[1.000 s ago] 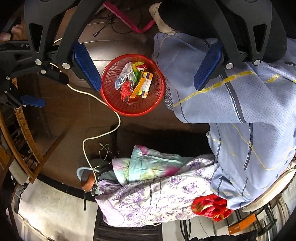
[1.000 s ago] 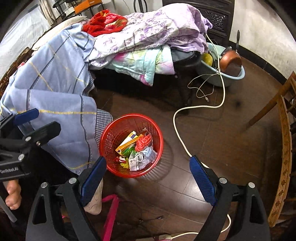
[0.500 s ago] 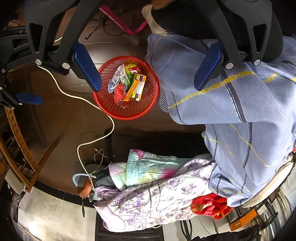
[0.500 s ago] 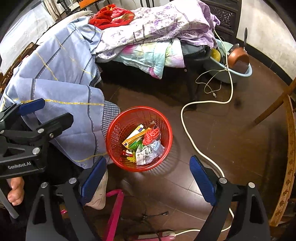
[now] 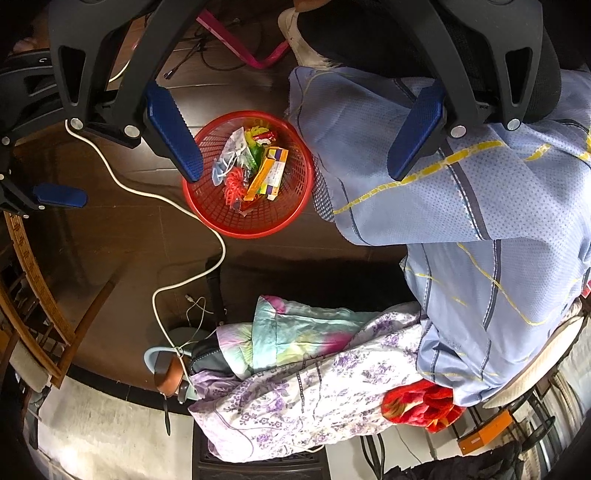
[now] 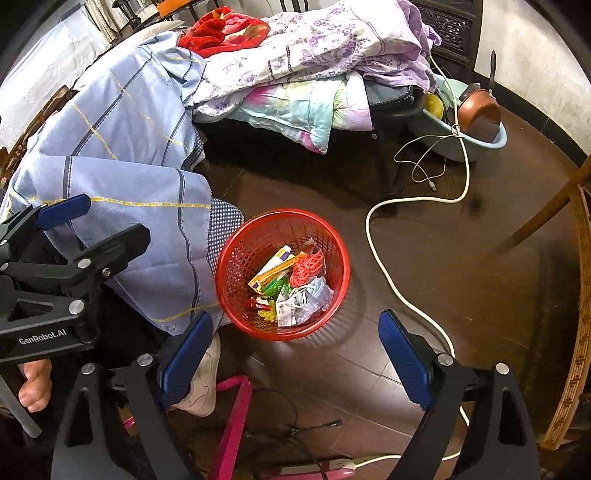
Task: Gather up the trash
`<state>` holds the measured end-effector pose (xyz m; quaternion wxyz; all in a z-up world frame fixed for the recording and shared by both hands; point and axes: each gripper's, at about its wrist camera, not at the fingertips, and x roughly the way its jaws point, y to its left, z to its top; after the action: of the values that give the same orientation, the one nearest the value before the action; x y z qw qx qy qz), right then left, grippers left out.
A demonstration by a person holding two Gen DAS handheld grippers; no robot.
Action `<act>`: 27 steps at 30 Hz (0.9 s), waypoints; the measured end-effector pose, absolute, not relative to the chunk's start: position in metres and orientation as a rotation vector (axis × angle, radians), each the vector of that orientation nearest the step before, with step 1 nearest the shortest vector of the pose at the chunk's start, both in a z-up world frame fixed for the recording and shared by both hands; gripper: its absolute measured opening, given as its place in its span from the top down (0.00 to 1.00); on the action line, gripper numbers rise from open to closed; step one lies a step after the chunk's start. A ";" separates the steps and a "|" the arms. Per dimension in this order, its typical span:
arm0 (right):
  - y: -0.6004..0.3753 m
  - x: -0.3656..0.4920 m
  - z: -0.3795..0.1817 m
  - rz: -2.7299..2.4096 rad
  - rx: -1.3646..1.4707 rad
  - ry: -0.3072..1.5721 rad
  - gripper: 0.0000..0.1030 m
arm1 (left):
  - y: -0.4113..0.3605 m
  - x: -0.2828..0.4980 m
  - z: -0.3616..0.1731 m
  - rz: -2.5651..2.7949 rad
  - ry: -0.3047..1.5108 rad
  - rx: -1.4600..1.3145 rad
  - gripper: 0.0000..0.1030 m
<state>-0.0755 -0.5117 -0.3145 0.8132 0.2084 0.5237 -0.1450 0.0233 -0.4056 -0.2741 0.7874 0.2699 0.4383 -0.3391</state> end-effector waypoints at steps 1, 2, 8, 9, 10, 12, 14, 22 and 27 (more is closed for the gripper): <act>-0.511 -0.075 -0.315 -0.309 0.445 1.118 0.13 | -0.406 0.023 -0.274 -0.731 0.943 0.584 0.07; -0.512 -0.075 -0.315 -0.309 0.444 1.119 0.13 | -0.405 0.023 -0.274 -0.732 0.942 0.585 0.07; -0.512 -0.075 -0.315 -0.308 0.448 1.119 0.13 | -0.405 0.024 -0.274 -0.730 0.946 0.580 0.07; -0.512 -0.075 -0.315 -0.307 0.449 1.119 0.13 | -0.405 0.024 -0.274 -0.730 0.947 0.579 0.07; -0.512 -0.075 -0.314 -0.307 0.451 1.118 0.13 | -0.405 0.025 -0.274 -0.731 0.948 0.579 0.07; -0.512 -0.075 -0.315 -0.307 0.451 1.118 0.13 | -0.405 0.024 -0.274 -0.730 0.946 0.580 0.07; -0.512 -0.075 -0.315 -0.307 0.451 1.118 0.13 | -0.405 0.025 -0.274 -0.731 0.946 0.579 0.07; -0.512 -0.075 -0.314 -0.306 0.453 1.119 0.13 | -0.406 0.024 -0.273 -0.737 0.942 0.578 0.07; -0.512 -0.075 -0.315 -0.306 0.454 1.119 0.13 | -0.409 0.020 -0.273 -0.745 0.923 0.587 0.07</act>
<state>-0.0750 -0.5119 -0.3146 0.8123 0.2127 0.5239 -0.1431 0.0203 -0.4095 -0.2726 0.7889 0.2728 0.4286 -0.3458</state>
